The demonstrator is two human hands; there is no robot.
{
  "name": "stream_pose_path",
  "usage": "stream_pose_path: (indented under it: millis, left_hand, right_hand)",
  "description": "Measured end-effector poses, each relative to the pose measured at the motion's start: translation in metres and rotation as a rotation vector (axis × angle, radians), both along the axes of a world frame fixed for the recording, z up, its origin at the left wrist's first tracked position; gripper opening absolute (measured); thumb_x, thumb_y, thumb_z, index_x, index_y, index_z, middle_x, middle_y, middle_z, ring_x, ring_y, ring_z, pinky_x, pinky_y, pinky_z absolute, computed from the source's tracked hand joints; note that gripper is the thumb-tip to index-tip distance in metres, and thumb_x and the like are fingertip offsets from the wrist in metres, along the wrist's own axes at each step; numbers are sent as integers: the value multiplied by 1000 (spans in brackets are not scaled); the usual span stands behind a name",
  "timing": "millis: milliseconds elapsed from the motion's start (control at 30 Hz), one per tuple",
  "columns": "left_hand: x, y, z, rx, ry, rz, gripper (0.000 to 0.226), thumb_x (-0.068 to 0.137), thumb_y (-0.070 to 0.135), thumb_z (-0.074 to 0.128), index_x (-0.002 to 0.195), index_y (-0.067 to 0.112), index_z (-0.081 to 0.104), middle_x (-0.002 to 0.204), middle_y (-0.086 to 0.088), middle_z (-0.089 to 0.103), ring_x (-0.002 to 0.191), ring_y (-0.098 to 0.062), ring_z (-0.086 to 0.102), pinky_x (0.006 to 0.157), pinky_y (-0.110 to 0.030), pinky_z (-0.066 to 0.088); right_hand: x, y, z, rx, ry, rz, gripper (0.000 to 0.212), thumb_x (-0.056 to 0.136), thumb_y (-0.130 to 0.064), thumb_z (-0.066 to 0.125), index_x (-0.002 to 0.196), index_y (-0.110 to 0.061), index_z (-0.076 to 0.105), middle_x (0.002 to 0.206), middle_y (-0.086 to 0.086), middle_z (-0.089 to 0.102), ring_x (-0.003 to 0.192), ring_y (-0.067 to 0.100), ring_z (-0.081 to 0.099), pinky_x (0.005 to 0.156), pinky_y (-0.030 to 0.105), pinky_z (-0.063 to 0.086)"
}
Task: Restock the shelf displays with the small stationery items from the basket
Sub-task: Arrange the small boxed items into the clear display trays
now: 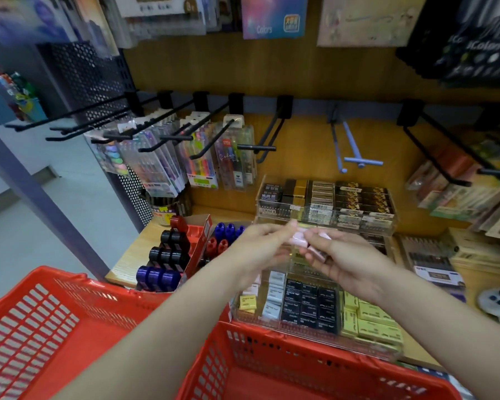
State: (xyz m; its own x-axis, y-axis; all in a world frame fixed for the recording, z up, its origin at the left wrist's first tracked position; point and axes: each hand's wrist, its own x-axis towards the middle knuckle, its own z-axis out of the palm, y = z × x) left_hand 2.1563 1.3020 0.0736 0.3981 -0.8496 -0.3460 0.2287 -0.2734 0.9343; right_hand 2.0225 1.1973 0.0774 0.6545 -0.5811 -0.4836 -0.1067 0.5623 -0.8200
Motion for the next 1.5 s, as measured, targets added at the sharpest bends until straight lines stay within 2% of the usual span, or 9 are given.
stream_pose_path:
  millis: [233,333,400,633,733,1033,1167,1300,1500]
  left_hand:
    - [-22,29,9,-134,380,330,17,89,-1,64,104,1,71,95,-12,76,88,-17,74,71,-20,57]
    - [-23,42,15,-127,365,329,20,87,-2,66,105,4,70,95,-11,76,87,-16,74,70,-20,57]
    - [-27,46,17,-118,300,325,20,87,-2,66,105,8,69,100,-13,75,90,-18,74,72,-21,57]
    - [-44,51,26,-115,322,266,23,87,-2,69,109,5,67,101,-15,74,88,-23,75,73,-26,60]
    - [-50,49,32,-117,420,209,23,89,-2,66,111,2,64,96,-16,76,88,-26,75,71,-30,61]
    - [-47,50,41,-164,504,172,25,95,-3,56,120,-4,60,107,-22,72,94,-27,73,77,-30,61]
    - [-48,53,42,-158,496,116,23,95,1,57,118,2,62,103,-20,74,94,-28,73,75,-32,61]
    - [-44,55,39,-134,343,110,22,93,6,63,113,13,68,104,-8,76,97,-19,73,80,-28,59]
    - [-40,57,43,-197,398,14,28,94,18,62,121,9,65,110,-10,74,105,-19,70,88,-28,56]
  right_hand:
    - [-14,27,23,106,-80,26,19,92,8,54,108,6,65,108,22,71,99,26,68,80,33,60]
    - [-31,32,32,97,-92,56,41,90,18,47,127,1,55,115,25,66,108,30,67,88,38,58]
    - [-45,39,33,74,-146,62,43,88,16,53,125,-5,61,112,23,69,104,32,69,81,36,60]
    - [-56,56,43,-415,-59,-70,30,73,-7,76,97,-25,78,101,5,75,83,18,72,70,27,56]
    - [-46,56,51,-605,-66,-97,29,72,-16,79,100,-26,75,100,-4,76,92,10,71,76,26,54]
    - [-45,51,51,-1093,5,90,25,70,-3,84,78,-25,75,104,-5,68,101,7,65,86,23,55]
    - [-49,51,47,-1189,29,79,20,75,-8,81,87,-23,74,104,-7,65,99,2,63,85,22,56]
    - [-50,48,48,-1174,11,131,38,73,-17,82,107,-25,67,106,-13,69,101,2,65,81,21,56]
    - [-51,44,47,-1244,26,183,35,73,-17,83,102,-33,72,104,-21,69,100,-6,64,79,9,51]
